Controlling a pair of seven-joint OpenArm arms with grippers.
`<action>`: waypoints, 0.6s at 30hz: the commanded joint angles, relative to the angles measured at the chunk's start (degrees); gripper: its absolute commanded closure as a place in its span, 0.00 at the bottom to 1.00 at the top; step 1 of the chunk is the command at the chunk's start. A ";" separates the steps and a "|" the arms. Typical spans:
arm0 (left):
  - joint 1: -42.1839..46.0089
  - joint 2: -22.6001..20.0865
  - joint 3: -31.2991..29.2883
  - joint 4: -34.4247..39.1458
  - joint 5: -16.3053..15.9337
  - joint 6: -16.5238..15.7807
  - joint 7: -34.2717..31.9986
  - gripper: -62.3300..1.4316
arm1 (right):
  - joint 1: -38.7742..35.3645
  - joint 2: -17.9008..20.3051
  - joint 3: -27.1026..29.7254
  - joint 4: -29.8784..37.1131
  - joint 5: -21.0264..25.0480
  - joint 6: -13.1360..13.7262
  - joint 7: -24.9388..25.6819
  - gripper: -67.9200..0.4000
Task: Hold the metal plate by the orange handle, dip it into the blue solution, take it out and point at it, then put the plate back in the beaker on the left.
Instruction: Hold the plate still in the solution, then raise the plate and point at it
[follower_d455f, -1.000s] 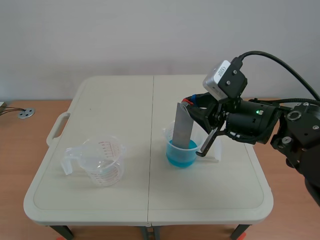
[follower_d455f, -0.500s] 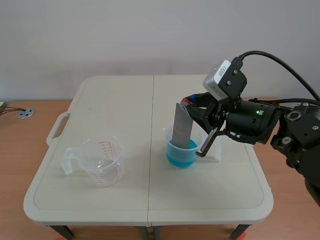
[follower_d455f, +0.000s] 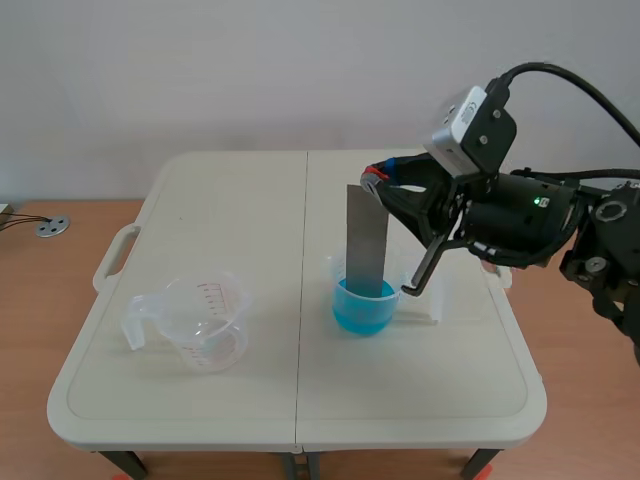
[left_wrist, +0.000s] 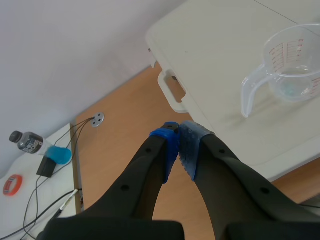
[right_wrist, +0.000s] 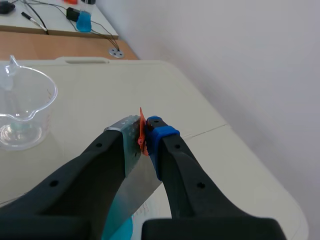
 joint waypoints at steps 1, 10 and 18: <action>-0.33 -0.02 -0.02 0.72 -0.61 0.11 -0.57 0.94 | 0.37 1.03 0.17 2.27 0.90 0.44 1.55 0.98; -1.27 -0.04 0.00 0.72 -0.57 -0.13 -0.07 0.94 | -1.90 2.03 1.27 8.63 0.90 0.44 3.04 0.98; -4.15 -0.92 0.87 0.72 -0.61 -1.88 2.62 0.94 | -4.55 2.03 3.32 13.90 0.90 0.44 3.89 0.98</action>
